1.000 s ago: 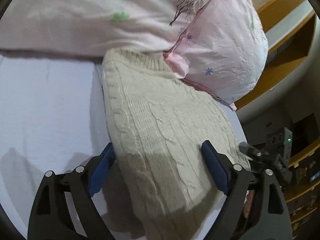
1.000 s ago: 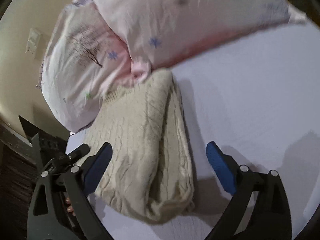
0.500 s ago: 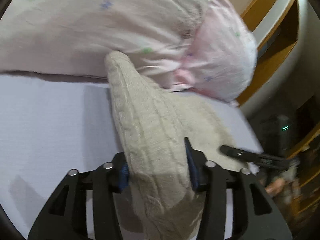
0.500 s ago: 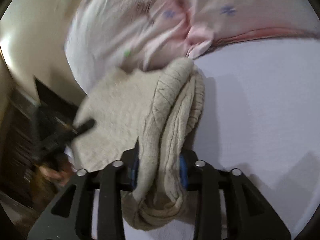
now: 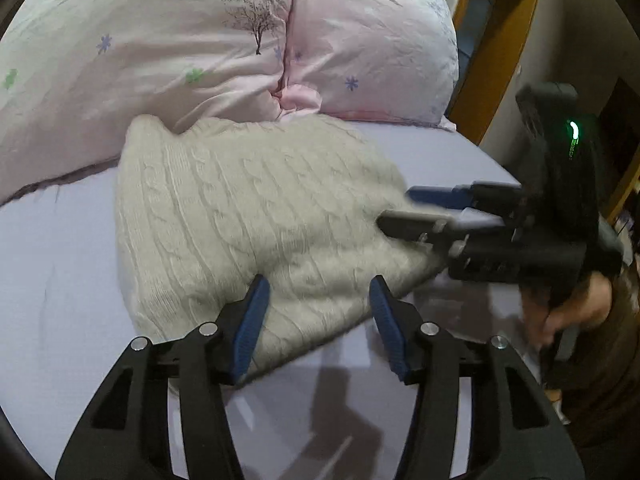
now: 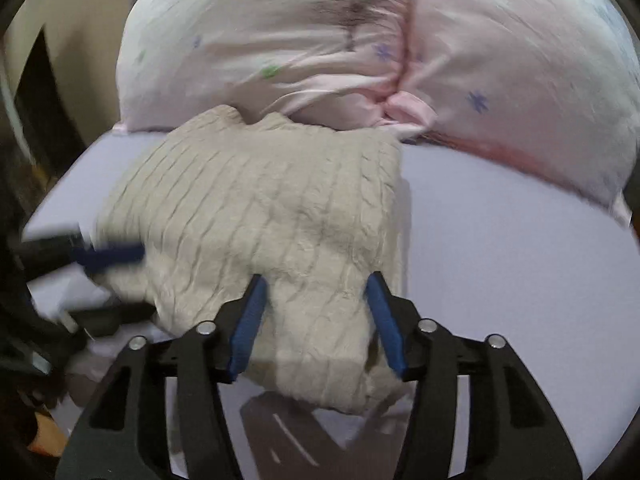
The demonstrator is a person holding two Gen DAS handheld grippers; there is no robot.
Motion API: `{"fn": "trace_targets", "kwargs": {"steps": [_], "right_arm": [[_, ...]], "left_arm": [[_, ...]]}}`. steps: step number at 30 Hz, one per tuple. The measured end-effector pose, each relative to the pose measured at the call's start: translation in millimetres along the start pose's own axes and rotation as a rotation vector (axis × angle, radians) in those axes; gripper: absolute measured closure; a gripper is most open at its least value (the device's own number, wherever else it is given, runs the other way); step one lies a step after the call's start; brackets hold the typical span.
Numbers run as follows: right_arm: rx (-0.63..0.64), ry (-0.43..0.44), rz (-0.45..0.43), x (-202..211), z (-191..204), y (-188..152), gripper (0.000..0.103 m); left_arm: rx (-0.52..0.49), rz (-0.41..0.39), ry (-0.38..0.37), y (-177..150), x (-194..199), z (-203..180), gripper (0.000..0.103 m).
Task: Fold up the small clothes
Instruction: 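Open both grippers and withdraw them from the folded sweater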
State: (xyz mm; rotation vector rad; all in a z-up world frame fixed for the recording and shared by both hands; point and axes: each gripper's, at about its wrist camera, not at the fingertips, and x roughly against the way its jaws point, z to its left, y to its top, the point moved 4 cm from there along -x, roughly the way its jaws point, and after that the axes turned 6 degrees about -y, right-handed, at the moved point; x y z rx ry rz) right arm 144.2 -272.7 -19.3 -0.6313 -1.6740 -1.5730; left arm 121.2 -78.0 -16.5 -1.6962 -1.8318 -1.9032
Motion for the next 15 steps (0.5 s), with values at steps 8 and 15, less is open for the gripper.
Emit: {"fn": "trace_targets", "kwargs": {"steps": [8,15], "right_arm": [[-0.11,0.08,-0.095,47,-14,-24,0.004],[-0.058,-0.007,0.013,26,20,-51,0.002]], "left_arm": [[0.151,-0.108,0.014,-24,55,9,0.028],[0.26,-0.007,0.302,-40,37,33,0.011]]}}
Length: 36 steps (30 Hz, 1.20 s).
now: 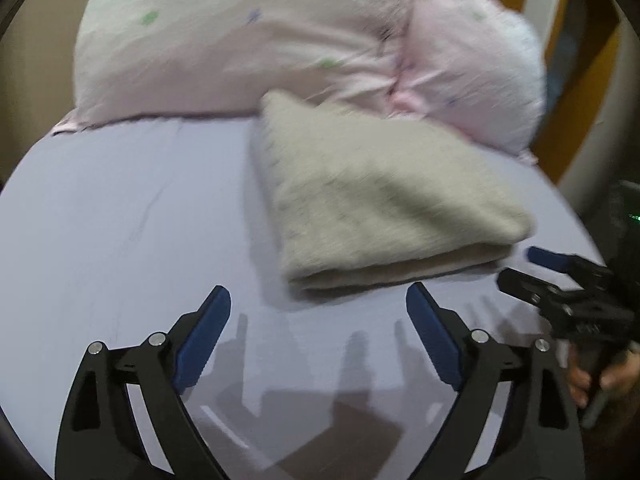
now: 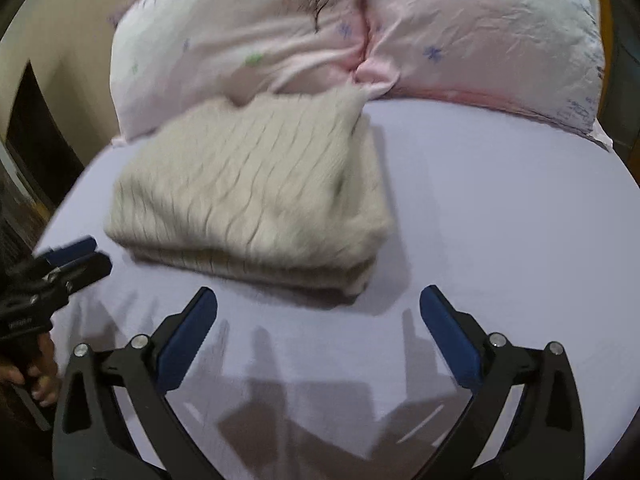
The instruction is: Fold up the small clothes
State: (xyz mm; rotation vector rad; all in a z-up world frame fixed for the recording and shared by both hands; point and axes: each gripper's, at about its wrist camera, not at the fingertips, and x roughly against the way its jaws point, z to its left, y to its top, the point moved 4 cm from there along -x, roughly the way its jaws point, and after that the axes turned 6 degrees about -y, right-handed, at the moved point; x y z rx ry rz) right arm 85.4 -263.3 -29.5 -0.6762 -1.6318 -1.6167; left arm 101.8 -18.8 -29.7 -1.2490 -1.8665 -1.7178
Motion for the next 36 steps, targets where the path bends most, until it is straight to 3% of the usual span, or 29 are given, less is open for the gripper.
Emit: {"fn": "trace_targets", "kwargs": {"steps": [8,16,36], "right_arm": [[0.039,-0.086,0.055,-13,15,-7,0.002],[0.056,-0.118,0.062,-13,18,-10,0.002],[0.055,-0.119,0.061,-13,19,-11,0.002]], "left_arm": [[0.013,0.046,0.056,-7,-19,5,0.002],[-0.063,0.08,0.158,-12,-24,-4,0.001],[-0.067,0.079,0.155,-12,-24,-3,0.001]]}}
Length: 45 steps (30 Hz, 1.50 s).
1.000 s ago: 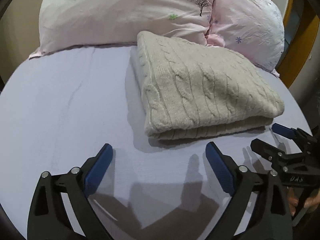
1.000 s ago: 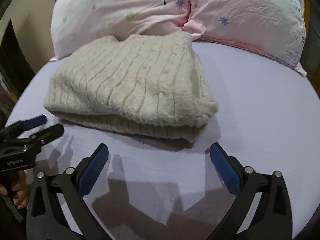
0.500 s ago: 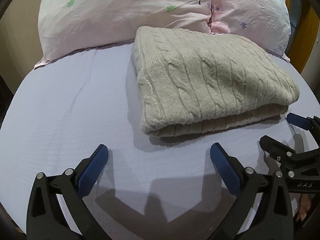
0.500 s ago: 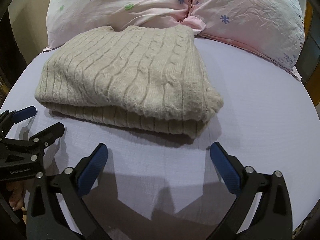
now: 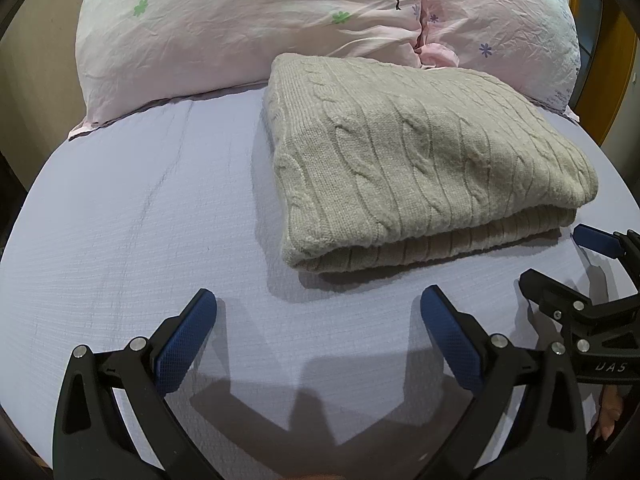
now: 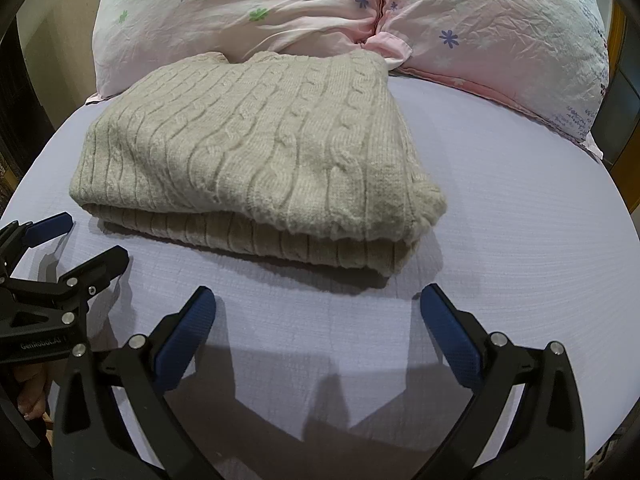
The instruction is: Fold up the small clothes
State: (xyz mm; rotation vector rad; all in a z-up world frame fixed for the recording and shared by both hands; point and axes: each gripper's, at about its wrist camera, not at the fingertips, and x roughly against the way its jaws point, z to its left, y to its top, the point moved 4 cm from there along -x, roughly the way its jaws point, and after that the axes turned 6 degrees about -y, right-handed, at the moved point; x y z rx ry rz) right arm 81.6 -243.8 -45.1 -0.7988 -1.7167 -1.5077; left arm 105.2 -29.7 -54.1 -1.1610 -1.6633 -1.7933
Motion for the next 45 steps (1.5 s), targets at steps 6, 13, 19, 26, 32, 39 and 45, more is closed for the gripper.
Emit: {"fn": "trace_targets", "kwargs": {"steps": [6,13,19,26,32,39,45], "right_arm": [[0.0,0.0,0.0,-0.4,0.1,0.4,0.002],[-0.001,0.0,0.0,-0.6,0.2,0.8,0.002],[-0.001,0.0,0.0,-0.6,0.3,1.0,0.002],[-0.001,0.0,0.0,-0.7,0.3,1.5,0.002],[-0.001,-0.001,0.0,-0.7,0.4,1.5,0.002],[-0.001,-0.001,0.0,-0.4,0.5,1.1,0.002],[-0.001,0.0,0.0,-0.4,0.3,1.1,0.002]], "left_arm": [[-0.001,0.001,-0.001,0.1,-0.1,0.4,0.001],[0.0,0.001,0.0,-0.6,-0.2,-0.2,0.001],[0.002,0.005,0.001,1.1,-0.4,-1.1,0.001],[0.005,0.007,0.003,1.9,-0.6,-1.6,0.001],[0.005,0.007,0.003,2.0,-0.7,-1.4,0.001],[0.004,0.007,0.003,1.9,-0.5,-1.4,0.001],[0.008,0.01,0.004,2.1,-0.7,-0.6,0.001]]}}
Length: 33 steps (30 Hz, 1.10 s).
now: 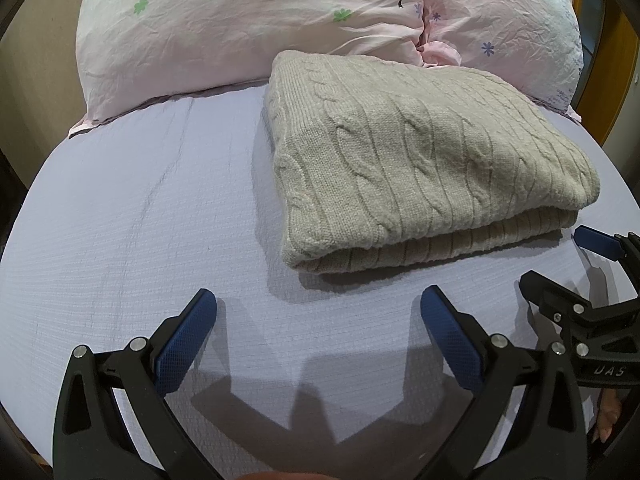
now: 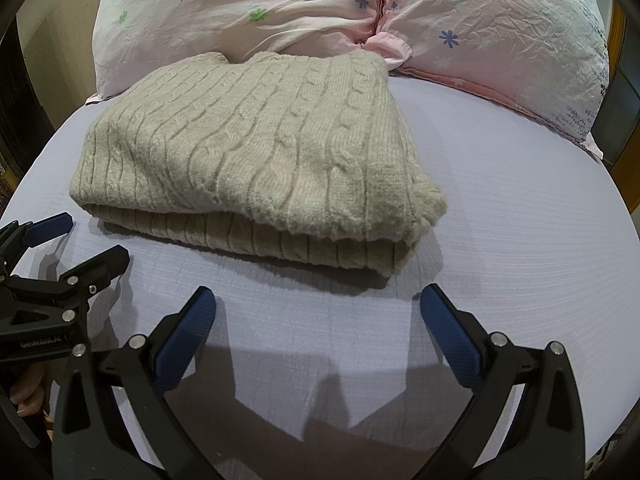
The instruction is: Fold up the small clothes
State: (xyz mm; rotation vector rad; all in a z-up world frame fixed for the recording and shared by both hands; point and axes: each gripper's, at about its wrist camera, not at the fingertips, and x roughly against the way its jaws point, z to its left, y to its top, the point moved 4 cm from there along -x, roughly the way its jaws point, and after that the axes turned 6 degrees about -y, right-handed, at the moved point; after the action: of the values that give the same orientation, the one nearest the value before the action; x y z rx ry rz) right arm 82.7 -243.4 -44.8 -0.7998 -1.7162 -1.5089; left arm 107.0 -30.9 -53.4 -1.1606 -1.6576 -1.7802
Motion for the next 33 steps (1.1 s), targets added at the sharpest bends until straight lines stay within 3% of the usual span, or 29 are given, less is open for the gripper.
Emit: {"fn": "trace_targets", "kwargs": {"steps": [33], "right_arm": [[-0.001,0.0,-0.001,-0.3,0.0,0.0,0.002]], "left_arm": [[0.001,-0.002,0.006,-0.6,0.7,0.9,0.001]]}}
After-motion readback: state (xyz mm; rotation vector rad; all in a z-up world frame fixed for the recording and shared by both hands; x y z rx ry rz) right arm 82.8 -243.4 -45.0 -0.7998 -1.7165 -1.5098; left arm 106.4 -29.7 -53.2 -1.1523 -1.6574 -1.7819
